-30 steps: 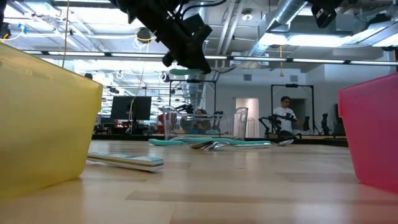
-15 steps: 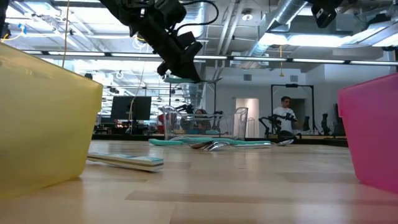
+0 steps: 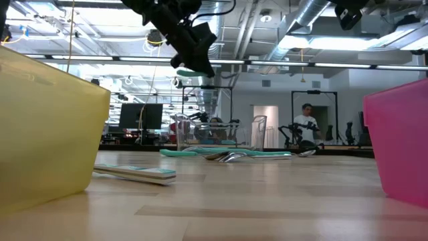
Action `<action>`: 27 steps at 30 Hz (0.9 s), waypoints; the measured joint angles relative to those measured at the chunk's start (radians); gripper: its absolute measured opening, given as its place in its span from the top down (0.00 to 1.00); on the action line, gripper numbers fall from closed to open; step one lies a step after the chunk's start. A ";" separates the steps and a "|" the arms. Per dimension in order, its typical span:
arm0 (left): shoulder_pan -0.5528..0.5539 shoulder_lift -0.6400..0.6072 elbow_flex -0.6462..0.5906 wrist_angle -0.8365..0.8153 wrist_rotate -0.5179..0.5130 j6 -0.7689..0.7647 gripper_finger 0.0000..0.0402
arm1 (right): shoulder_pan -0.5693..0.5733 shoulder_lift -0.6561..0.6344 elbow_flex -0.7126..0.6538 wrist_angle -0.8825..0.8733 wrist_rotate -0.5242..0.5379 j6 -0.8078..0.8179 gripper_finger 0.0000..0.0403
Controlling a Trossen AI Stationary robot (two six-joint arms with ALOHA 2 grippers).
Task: Sort silverware by color (type)
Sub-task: Put the blue spoon into the transparent bin
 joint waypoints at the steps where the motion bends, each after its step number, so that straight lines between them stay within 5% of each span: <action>1: 0.005 0.000 0.001 0.001 0.001 0.000 0.93 | 0.000 0.000 0.000 0.000 0.000 0.000 0.64; 11: 0.069 0.000 0.002 -0.010 0.139 0.024 0.93 | 0.000 0.000 0.000 -0.007 0.000 0.000 0.64; 27: 0.083 0.000 0.001 -0.022 0.183 0.076 0.93 | -0.008 0.000 0.000 -0.006 0.000 -0.010 0.64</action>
